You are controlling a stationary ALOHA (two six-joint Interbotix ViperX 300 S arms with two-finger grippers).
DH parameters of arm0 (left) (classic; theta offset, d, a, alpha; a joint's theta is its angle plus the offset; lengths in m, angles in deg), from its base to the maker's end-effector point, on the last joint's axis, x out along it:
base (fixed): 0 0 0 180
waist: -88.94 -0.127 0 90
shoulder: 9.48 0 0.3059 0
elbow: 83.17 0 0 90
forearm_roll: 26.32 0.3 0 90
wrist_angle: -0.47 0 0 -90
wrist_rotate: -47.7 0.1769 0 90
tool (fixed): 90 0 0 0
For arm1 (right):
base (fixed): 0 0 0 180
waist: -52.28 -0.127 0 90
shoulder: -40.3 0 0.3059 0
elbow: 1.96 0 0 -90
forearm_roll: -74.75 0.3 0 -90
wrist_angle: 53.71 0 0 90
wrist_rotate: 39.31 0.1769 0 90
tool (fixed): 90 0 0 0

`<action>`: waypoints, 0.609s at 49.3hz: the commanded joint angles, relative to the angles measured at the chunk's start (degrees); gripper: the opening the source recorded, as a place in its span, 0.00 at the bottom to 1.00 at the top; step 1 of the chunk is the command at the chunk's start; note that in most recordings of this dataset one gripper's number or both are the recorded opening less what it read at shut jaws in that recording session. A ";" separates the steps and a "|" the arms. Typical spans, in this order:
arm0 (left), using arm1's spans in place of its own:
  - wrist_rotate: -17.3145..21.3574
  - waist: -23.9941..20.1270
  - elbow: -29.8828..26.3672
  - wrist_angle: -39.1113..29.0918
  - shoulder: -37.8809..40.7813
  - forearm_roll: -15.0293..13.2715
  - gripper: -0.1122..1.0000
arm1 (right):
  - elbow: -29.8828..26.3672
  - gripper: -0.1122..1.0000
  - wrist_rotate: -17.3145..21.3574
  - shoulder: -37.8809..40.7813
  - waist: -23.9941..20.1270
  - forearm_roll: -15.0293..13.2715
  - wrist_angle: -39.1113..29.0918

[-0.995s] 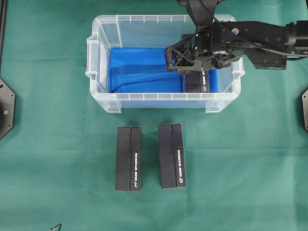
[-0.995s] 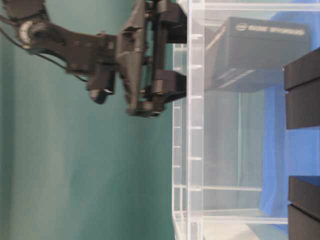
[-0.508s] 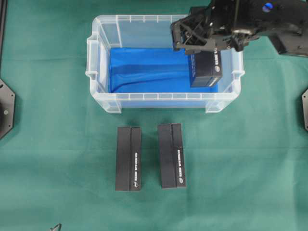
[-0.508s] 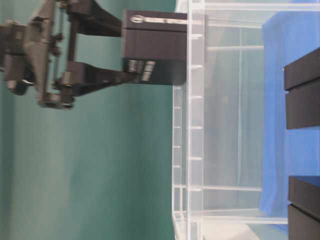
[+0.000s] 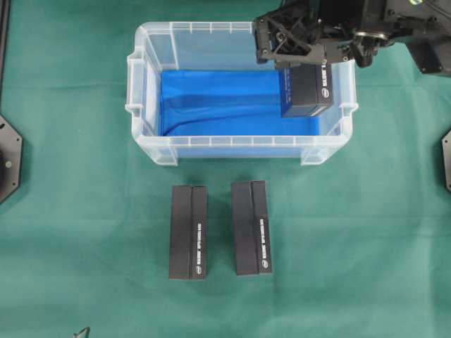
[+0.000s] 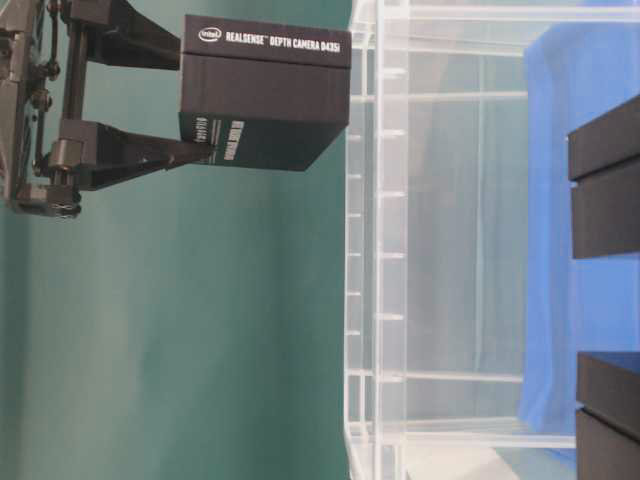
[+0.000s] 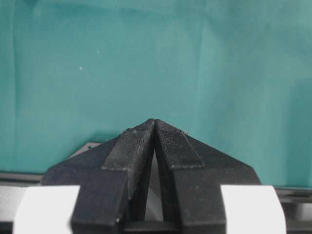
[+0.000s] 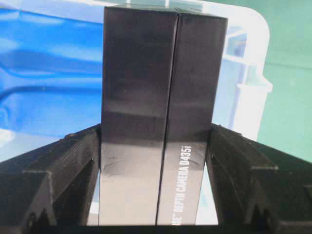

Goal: Take the box out of the case with the right arm.
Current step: 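Lift the right black box up out of the case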

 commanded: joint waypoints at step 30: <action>0.00 0.09 -0.44 0.18 0.26 0.09 0.12 | -1.85 0.69 -0.18 -2.02 -0.26 -0.09 -0.26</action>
